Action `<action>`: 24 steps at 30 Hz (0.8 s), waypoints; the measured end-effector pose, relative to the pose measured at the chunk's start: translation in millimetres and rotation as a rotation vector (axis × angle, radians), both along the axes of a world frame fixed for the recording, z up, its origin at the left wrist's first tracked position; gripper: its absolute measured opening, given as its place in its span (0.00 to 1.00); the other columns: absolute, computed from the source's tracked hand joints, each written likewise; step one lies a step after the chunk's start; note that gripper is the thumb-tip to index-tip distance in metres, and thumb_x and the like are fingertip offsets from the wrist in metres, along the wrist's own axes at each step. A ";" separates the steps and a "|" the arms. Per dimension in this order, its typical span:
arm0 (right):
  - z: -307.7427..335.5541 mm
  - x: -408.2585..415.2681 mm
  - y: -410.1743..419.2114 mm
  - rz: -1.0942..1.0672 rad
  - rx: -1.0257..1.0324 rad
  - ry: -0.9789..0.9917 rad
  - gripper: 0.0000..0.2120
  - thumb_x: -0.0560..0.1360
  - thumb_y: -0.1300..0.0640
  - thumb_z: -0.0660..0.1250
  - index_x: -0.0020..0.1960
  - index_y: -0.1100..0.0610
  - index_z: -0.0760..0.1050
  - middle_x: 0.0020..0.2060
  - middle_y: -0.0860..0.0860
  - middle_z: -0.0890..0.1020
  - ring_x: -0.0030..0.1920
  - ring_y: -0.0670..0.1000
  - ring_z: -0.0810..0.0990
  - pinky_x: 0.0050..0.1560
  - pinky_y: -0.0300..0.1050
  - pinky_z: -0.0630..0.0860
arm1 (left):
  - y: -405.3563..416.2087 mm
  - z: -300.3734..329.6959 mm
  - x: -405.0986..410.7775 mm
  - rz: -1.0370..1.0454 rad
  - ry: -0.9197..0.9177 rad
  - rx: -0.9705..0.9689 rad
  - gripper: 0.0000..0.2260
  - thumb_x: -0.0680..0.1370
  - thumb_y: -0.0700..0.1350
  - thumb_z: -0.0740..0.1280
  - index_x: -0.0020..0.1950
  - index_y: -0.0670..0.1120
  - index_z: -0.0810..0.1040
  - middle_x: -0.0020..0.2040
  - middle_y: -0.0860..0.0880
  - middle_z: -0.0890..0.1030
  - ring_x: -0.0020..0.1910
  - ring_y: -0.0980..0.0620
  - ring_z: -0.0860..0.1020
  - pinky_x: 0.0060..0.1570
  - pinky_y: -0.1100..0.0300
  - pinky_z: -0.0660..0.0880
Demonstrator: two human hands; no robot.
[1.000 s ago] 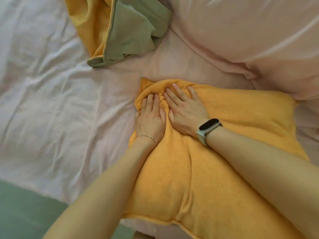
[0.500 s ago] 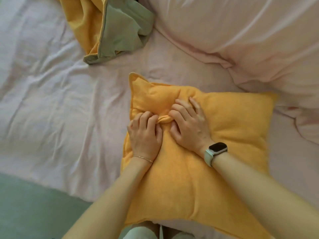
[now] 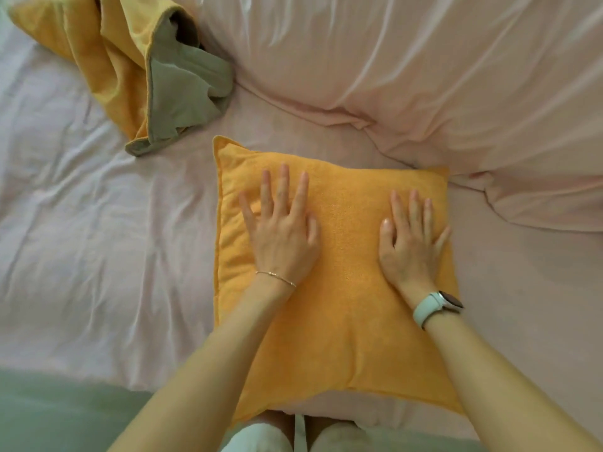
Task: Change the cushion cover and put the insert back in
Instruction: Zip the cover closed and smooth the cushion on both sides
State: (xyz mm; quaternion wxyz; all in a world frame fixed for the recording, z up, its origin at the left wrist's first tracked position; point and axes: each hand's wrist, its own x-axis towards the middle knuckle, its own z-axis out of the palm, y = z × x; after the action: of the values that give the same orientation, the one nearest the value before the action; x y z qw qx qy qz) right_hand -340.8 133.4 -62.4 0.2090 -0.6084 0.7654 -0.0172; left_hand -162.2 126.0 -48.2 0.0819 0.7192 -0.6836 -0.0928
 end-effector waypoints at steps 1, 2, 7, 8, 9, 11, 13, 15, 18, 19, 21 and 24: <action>1.8 1.3 -8.0 -0.021 0.001 -0.023 0.29 0.75 0.43 0.40 0.75 0.46 0.50 0.76 0.48 0.49 0.75 0.50 0.42 0.70 0.62 0.36 | -14.5 2.4 -6.0 -0.053 -0.027 0.004 0.25 0.76 0.53 0.52 0.73 0.50 0.64 0.74 0.45 0.62 0.74 0.42 0.55 0.69 0.37 0.45; 3.3 1.9 -19.2 -0.042 -0.008 -0.049 0.28 0.76 0.44 0.42 0.75 0.47 0.53 0.76 0.48 0.51 0.75 0.50 0.43 0.70 0.61 0.36 | -29.5 3.8 -11.1 -0.093 -0.057 0.040 0.24 0.77 0.55 0.50 0.73 0.51 0.63 0.75 0.46 0.60 0.75 0.43 0.53 0.69 0.37 0.43; -5.9 -5.0 -79.6 -0.065 -0.014 -0.052 0.23 0.81 0.50 0.48 0.75 0.49 0.54 0.75 0.50 0.55 0.75 0.50 0.45 0.70 0.62 0.36 | -74.4 -21.5 -12.9 -0.122 -0.154 0.324 0.23 0.79 0.59 0.43 0.74 0.58 0.55 0.77 0.51 0.51 0.76 0.46 0.41 0.67 0.34 0.36; -13.9 -3.0 -77.1 -0.028 0.016 -0.012 0.24 0.80 0.48 0.47 0.76 0.48 0.53 0.76 0.50 0.54 0.75 0.51 0.44 0.71 0.63 0.37 | -71.2 -29.0 -7.8 -0.095 -0.152 0.333 0.24 0.79 0.60 0.42 0.74 0.58 0.53 0.77 0.52 0.51 0.76 0.46 0.42 0.67 0.33 0.37; -22.5 0.7 -65.2 0.013 0.028 0.034 0.24 0.80 0.47 0.46 0.76 0.48 0.53 0.76 0.51 0.53 0.75 0.52 0.44 0.71 0.64 0.38 | -60.9 -34.4 -1.9 -0.077 -0.158 0.339 0.25 0.78 0.61 0.42 0.75 0.59 0.53 0.77 0.51 0.51 0.76 0.46 0.42 0.67 0.34 0.37; -32.0 9.4 -27.1 0.059 -0.032 0.068 0.26 0.78 0.45 0.46 0.75 0.50 0.56 0.75 0.54 0.57 0.75 0.56 0.49 0.71 0.65 0.42 | -26.5 -42.0 8.9 -0.055 -0.141 0.294 0.26 0.77 0.61 0.44 0.74 0.57 0.58 0.76 0.48 0.57 0.75 0.43 0.49 0.68 0.33 0.41; -32.8 16.3 8.9 0.100 -0.092 0.049 0.27 0.76 0.46 0.49 0.73 0.53 0.60 0.73 0.56 0.62 0.74 0.58 0.54 0.70 0.65 0.45 | 10.4 -43.2 17.8 -0.049 -0.106 0.214 0.25 0.76 0.60 0.49 0.71 0.53 0.66 0.72 0.45 0.66 0.73 0.41 0.57 0.68 0.33 0.46; -32.0 16.9 28.1 0.137 -0.119 0.059 0.26 0.76 0.46 0.51 0.72 0.54 0.62 0.71 0.57 0.65 0.72 0.58 0.55 0.69 0.65 0.46 | 28.0 -38.2 22.4 -0.051 -0.090 0.177 0.24 0.76 0.59 0.52 0.69 0.51 0.70 0.69 0.45 0.71 0.71 0.42 0.60 0.68 0.33 0.50; -26.2 9.5 8.6 0.152 -0.155 0.082 0.26 0.75 0.46 0.52 0.68 0.57 0.69 0.67 0.58 0.71 0.70 0.59 0.63 0.68 0.67 0.47 | 10.4 -25.4 26.4 -0.064 -0.085 0.181 0.26 0.73 0.63 0.52 0.64 0.52 0.73 0.64 0.47 0.74 0.68 0.44 0.64 0.67 0.37 0.49; -22.5 7.5 -6.0 0.192 -0.173 0.059 0.26 0.74 0.46 0.53 0.66 0.58 0.72 0.64 0.57 0.74 0.68 0.59 0.67 0.68 0.68 0.49 | -3.3 -19.5 28.5 -0.087 -0.079 0.211 0.28 0.72 0.66 0.51 0.63 0.53 0.74 0.62 0.49 0.75 0.67 0.45 0.65 0.66 0.39 0.48; -13.5 5.9 -40.6 0.315 -0.086 -0.082 0.26 0.75 0.43 0.54 0.67 0.56 0.70 0.64 0.54 0.74 0.67 0.55 0.69 0.70 0.64 0.49 | -35.6 -14.8 35.0 -0.172 -0.050 0.321 0.31 0.68 0.72 0.50 0.59 0.55 0.73 0.61 0.52 0.74 0.64 0.48 0.68 0.67 0.44 0.48; -10.5 3.3 -83.4 0.473 0.363 -0.207 0.32 0.75 0.35 0.56 0.75 0.46 0.54 0.73 0.47 0.61 0.74 0.49 0.54 0.73 0.54 0.43 | -80.0 -17.5 38.4 -0.267 0.074 0.576 0.29 0.67 0.71 0.60 0.59 0.54 0.70 0.62 0.53 0.73 0.61 0.50 0.72 0.66 0.50 0.57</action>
State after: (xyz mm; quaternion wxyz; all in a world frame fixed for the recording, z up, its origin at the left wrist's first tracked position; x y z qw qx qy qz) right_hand -337.6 50.0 -73.0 0.3889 -0.7174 0.5680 0.1070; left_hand -123.8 46.0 -65.8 -0.1132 0.6128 -0.7143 -0.3185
